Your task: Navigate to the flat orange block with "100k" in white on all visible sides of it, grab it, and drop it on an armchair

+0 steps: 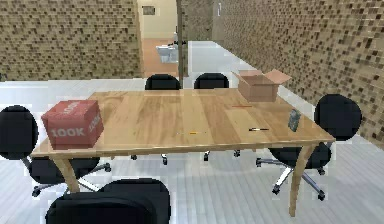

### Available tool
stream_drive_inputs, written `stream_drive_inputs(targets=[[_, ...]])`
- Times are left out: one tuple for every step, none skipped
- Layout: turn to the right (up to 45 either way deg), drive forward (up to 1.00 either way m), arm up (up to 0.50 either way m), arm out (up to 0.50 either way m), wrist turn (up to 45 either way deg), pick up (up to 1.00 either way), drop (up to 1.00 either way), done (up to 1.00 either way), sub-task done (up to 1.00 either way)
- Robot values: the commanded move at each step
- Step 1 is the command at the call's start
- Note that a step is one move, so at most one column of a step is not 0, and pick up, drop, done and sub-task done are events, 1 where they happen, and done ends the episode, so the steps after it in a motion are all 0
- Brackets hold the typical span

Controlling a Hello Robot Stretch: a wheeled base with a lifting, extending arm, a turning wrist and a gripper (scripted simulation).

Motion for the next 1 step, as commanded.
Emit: stream_drive_inputs(targets=[[-3.0,0.00,0.00,0.00,0.0,0.00,0.00,0.00,0.00]])
